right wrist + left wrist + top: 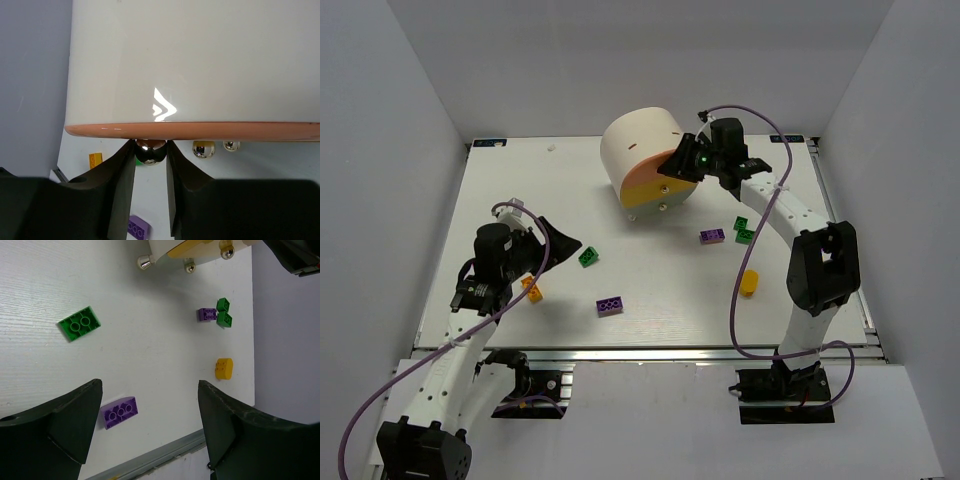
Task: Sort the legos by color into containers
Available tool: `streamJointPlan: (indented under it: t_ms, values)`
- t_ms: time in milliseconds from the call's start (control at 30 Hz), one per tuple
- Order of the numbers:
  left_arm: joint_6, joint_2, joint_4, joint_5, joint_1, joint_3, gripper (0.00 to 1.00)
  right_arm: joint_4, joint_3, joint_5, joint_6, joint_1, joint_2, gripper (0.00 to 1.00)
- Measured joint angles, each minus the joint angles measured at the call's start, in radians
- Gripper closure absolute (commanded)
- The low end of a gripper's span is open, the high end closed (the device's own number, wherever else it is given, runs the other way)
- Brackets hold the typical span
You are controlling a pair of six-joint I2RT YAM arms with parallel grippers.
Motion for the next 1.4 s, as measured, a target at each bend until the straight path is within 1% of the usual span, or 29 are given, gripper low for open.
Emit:
streamJointPlan:
  t_ms: [133,233,400,533,600,633,667,700,733,767,967,1000,1033,1067,1233,1400]
  values:
    - [-0.004,0.003,0.010,0.001,-0.001,-0.002,0.15,0.021,-0.023,0.003,-0.003,0.000,-0.012,0.84]
    - [-0.011,0.019,0.037,0.007,-0.001,-0.023,0.15,0.056,-0.105,0.004,-0.010,-0.001,-0.069,0.85]
    - [-0.014,0.108,0.058,0.011,-0.001,-0.047,0.14,0.062,-0.259,0.001,-0.031,-0.001,-0.206,0.87]
    - [0.006,0.191,0.057,0.006,-0.003,-0.044,0.13,0.069,-0.340,-0.001,-0.035,-0.001,-0.277,0.87]
    - [0.025,0.235,0.050,0.000,-0.006,-0.037,0.13,0.078,-0.372,-0.001,-0.035,-0.001,-0.302,0.80]
    - [0.036,0.256,0.042,-0.006,-0.008,-0.031,0.12,0.083,-0.382,-0.001,-0.035,-0.001,-0.309,0.60]
    - [0.049,0.278,0.036,-0.013,-0.010,-0.023,0.12,0.085,-0.388,-0.001,-0.037,-0.001,-0.314,0.50]
    - [0.064,0.298,0.031,-0.019,-0.012,-0.014,0.12,0.084,-0.391,-0.002,-0.040,-0.001,-0.315,0.41]
    - [0.078,0.316,0.027,-0.025,-0.014,-0.005,0.12,0.083,-0.392,-0.002,-0.046,-0.001,-0.315,0.28]
    - [0.092,0.331,0.025,-0.030,-0.016,0.003,0.11,0.079,-0.393,-0.006,-0.053,-0.001,-0.314,0.26]
    - [0.201,0.430,0.027,-0.054,-0.048,0.054,0.11,0.068,-0.393,-0.047,-0.104,-0.001,-0.308,0.21]
    - [0.224,0.449,0.030,-0.058,-0.055,0.064,0.11,0.066,-0.394,-0.060,-0.120,-0.002,-0.308,0.19]
    - [0.245,0.467,0.034,-0.064,-0.064,0.072,0.11,0.066,-0.397,-0.073,-0.139,-0.003,-0.309,0.13]
    - [0.269,0.485,0.038,-0.070,-0.072,0.082,0.12,0.064,-0.402,-0.092,-0.162,-0.006,-0.311,0.11]
    - [0.418,0.552,0.071,-0.089,-0.121,0.103,0.14,0.018,-0.480,-0.276,-0.338,-0.025,-0.367,0.11]
    - [0.562,0.572,0.111,-0.132,-0.167,0.103,0.15,-0.013,-0.602,-0.440,-0.524,-0.042,-0.512,0.11]
